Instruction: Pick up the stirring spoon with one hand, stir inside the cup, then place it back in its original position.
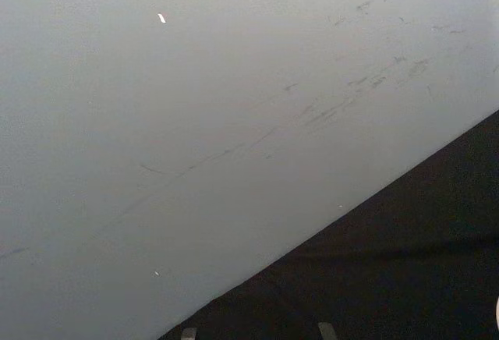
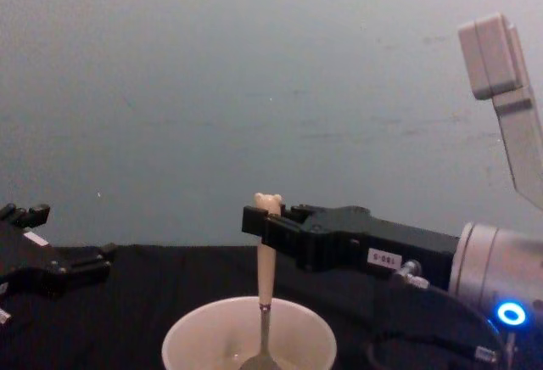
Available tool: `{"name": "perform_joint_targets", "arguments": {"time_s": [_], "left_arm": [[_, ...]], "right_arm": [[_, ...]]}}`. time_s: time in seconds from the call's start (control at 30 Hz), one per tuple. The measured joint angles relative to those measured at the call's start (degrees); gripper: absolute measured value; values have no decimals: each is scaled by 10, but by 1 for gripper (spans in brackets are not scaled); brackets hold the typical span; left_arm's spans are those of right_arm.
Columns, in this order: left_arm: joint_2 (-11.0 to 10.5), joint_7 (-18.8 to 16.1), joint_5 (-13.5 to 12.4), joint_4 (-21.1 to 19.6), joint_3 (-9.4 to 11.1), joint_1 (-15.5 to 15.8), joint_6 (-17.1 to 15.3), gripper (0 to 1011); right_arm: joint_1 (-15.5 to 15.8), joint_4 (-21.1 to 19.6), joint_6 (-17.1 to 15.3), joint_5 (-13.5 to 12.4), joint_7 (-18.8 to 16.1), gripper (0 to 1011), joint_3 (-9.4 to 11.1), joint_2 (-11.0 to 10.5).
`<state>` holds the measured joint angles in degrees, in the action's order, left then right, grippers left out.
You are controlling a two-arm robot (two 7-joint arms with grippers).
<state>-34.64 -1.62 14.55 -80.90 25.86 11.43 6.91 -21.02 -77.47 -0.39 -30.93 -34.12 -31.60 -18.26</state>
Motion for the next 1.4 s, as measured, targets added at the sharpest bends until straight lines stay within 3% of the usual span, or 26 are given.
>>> {"name": "perform_joint_targets", "arguments": {"time_s": [0.9,1.4], "left_arm": [[0,0,0,0,0,0,0,1001],[0,0,0,0,0,0,0,1001]], "right_arm": [[-11,10,6,-12,11,215,-4,11],[-11,-7,13,-22,29,215,18,8]]}}
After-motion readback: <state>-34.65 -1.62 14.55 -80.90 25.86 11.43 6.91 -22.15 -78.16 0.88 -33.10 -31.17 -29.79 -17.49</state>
